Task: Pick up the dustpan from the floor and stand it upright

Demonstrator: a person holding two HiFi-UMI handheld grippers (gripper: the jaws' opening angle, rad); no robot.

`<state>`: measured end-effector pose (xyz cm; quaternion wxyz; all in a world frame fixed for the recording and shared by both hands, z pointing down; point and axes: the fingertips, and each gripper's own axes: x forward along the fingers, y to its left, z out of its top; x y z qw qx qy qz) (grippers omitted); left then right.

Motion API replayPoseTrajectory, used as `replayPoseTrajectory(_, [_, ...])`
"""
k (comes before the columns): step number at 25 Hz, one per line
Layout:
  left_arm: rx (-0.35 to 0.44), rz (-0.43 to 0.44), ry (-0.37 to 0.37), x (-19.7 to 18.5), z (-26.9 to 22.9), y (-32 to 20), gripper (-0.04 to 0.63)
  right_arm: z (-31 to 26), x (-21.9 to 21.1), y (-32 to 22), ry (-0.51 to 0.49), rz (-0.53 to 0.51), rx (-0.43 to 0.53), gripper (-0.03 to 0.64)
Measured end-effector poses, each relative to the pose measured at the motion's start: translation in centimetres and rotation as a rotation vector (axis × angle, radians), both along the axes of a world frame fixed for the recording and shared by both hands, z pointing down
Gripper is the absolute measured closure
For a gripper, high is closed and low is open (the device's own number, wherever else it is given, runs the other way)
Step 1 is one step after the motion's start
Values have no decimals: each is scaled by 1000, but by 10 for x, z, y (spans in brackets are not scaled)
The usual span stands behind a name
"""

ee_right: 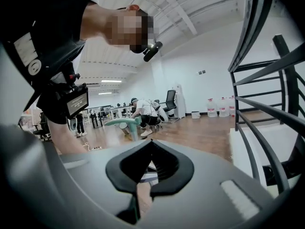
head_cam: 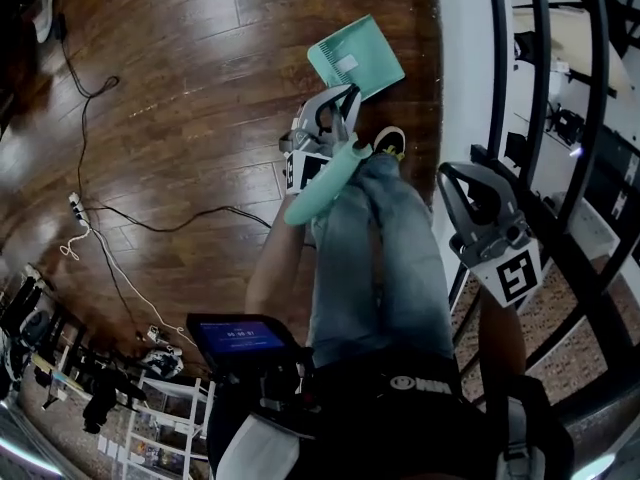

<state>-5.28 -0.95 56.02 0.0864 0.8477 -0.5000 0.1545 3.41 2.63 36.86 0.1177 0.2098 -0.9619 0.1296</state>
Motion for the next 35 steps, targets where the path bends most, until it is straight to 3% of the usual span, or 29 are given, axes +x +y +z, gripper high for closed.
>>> replayPoseTrajectory(2, [-88, -7, 8, -5, 16, 7, 524, -1, 3, -1, -10, 15, -17, 614])
replayPoseTrajectory(3, [-154, -11, 13, -8, 27, 13, 443, -2, 3, -2, -8, 18, -20, 614])
replayPoseTrajectory(4, [-209, -16, 17, -11, 34, 19, 405, -4, 2, -2, -4, 16, -22, 614])
replayPoseTrajectory(8, [-298, -29, -2, -25, 27, 43, 414, -22, 2, -6, 5, 22, -23, 614])
replayPoseTrajectory(11, [-324, -51, -39, -40, -11, 69, 480, -53, 3, 3, -3, 26, -18, 614])
replayPoseTrajectory(14, [-271, -77, -65, -64, -89, 97, 580, -100, -4, 20, -43, 23, 1, 614])
replayPoseTrajectory(20, [-127, -220, 3, -105, -283, 168, 580, -220, -33, 77, -182, -25, 50, 614])
replayPoseTrajectory(27, [160, -197, -41, -45, -458, 200, 580, -309, -38, 137, -374, -127, 154, 614])
replayPoseTrajectory(31, [232, -173, -20, -3, -521, 220, 580, -356, -19, 162, -458, -111, 198, 614])
replayPoseTrajectory(35, [276, -136, -6, 30, -544, 229, 580, -361, 6, 175, -440, -75, 177, 614])
